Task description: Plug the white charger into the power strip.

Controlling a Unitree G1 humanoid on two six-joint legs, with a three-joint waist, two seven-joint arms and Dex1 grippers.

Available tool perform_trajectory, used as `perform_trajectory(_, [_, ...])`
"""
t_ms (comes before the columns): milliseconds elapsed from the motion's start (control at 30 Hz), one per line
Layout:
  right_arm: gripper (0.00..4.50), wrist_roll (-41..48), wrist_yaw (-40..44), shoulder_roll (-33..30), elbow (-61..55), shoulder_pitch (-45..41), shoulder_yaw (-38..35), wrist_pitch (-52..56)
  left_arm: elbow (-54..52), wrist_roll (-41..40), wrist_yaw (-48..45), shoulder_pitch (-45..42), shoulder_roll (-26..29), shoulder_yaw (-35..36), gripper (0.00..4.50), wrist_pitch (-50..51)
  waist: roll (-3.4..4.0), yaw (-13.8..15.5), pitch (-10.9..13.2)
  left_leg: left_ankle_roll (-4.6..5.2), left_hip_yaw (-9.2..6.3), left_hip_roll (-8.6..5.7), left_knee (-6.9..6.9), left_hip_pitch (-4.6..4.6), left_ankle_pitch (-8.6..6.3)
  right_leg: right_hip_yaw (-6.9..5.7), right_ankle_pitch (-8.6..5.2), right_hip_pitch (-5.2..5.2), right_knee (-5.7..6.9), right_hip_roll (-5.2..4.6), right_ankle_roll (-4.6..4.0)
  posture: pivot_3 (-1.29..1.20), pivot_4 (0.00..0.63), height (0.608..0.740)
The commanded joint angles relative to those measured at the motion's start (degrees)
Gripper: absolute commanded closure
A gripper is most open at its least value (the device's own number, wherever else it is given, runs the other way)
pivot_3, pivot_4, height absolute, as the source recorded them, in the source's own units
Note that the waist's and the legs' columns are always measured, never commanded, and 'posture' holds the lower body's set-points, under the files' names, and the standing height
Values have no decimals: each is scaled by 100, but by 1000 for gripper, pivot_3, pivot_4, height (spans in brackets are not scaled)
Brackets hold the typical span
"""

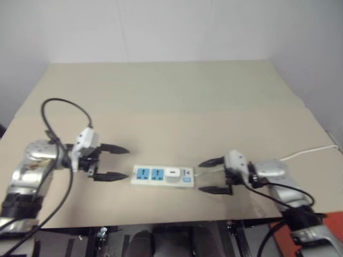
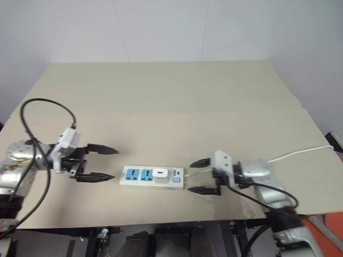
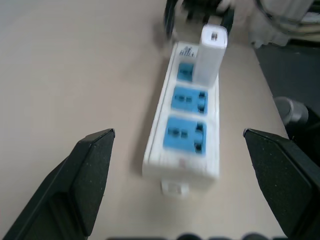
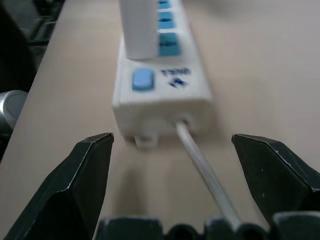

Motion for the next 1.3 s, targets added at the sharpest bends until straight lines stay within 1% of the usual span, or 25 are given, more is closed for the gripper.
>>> perform_trajectory(33, [43, 412, 12, -344, -474, 150, -581, 185, -257, -199, -26, 135, 354, 503, 0, 93, -1, 25, 1, 0, 2, 0, 0, 2, 0, -1, 0, 3, 0, 0, 0, 0, 150, 740])
perform_trajectory(233, [43, 672, 140, -1003, -452, 384, -1247, 308, -536, -426, -173, 499, 914, 917, 0, 537, -1, 66, 6, 0, 42, 1, 0, 1, -1, -3, -1, 6, -4, 0, 1, 0, 150, 740])
perform_trajectory(333, [43, 775, 211, -1232, -451, 438, -1482, 378, -669, -488, -258, 645, 1026, 1011, 0, 601, -1, 72, 6, 0, 46, 1, 1, 2, -1, -3, -1, 6, -3, 0, 1, 0, 150, 740])
perform_trajectory(433, [43, 803, 242, -1373, -463, 477, -1574, 424, -771, -550, -234, 736, 1025, 1062, 0, 642, -1, 71, 6, 0, 47, 2, 1, 3, -1, -3, -1, 7, -2, 1, 1, 0, 150, 740])
perform_trajectory(700, [43, 796, 176, -1410, -579, 699, -1628, 411, -905, -621, -258, 820, 989, 1038, 0, 683, -2, 69, 6, 0, 51, 1, 2, 3, -1, -1, -1, 7, 0, 1, 1, 0, 150, 740])
perform_trajectory(1300, [43, 792, 105, -1418, -735, 808, -1655, 473, -828, -553, -307, 714, 938, 858, 0, 613, -2, 68, 6, 0, 51, 1, 5, 4, -1, -1, 0, 8, 3, 1, 1, 0, 150, 740])
